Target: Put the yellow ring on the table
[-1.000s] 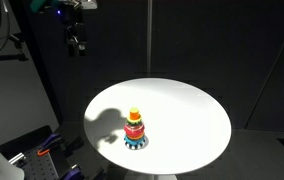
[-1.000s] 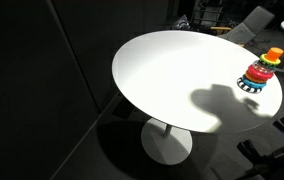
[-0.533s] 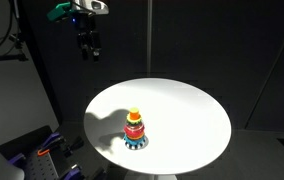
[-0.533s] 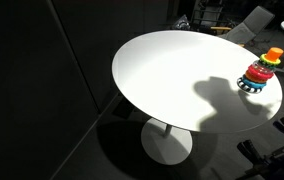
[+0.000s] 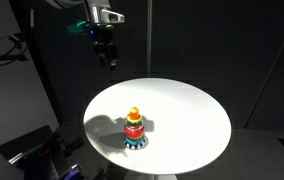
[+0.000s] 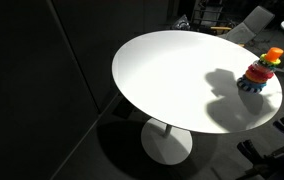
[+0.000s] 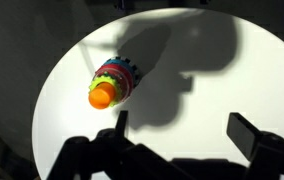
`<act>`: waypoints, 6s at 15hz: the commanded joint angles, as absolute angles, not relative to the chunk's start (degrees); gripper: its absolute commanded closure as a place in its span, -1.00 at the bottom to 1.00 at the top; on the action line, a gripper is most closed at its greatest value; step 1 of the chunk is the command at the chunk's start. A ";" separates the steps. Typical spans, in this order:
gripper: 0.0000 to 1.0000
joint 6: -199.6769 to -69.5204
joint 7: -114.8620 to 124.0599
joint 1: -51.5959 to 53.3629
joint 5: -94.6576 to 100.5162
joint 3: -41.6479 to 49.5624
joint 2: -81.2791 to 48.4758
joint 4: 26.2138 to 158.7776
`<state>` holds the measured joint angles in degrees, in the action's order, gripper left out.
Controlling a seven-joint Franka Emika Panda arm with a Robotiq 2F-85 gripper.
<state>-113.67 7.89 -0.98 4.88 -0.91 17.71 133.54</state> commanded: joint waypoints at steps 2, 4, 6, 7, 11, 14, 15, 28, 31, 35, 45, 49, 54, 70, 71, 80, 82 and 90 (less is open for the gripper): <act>-1.00 -120.91 9.11 -3.47 4.18 1.50 14.75 135.47; -1.00 -125.01 9.82 -4.55 3.71 2.52 13.09 136.37; -1.00 -128.71 10.34 -5.31 2.90 3.41 11.17 137.05; -1.00 -130.64 10.38 -5.60 2.31 3.84 10.10 137.42; -1.00 -135.18 10.66 -6.48 0.69 4.96 5.53 137.85; -1.00 -136.85 12.39 -6.95 1.52 5.53 2.23 137.76; -1.00 -137.12 12.73 -7.02 1.61 5.71 1.39 137.74; -1.00 -140.48 16.29 -7.09 3.98 8.03 -3.30 138.34; -1.00 -142.46 16.93 -6.95 5.38 8.34 -3.89 138.79; -1.00 -145.11 18.09 -6.74 7.32 8.61 -4.57 139.53; -1.00 -148.48 18.86 -6.46 8.74 8.76 -5.15 141.64; -1.00 -148.90 18.78 -6.43 8.79 8.84 -5.65 141.66; -0.12 -148.88 18.84 -6.26 8.52 8.78 -5.45 141.70; 0.01 -142.30 17.30 -4.99 6.64 5.86 6.52 142.94; 0.01 -141.69 17.55 -4.96 6.80 5.34 7.30 142.96; 0.01 -141.11 19.33 -3.72 8.92 0.03 7.43 146.11; 0.01 -141.43 19.49 -3.26 8.95 -0.76 6.74 147.08; 0.01 -144.53 23.91 -2.46 14.25 -1.44 0.03 148.07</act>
<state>-143.08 20.22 -2.69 10.74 -1.69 2.72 148.64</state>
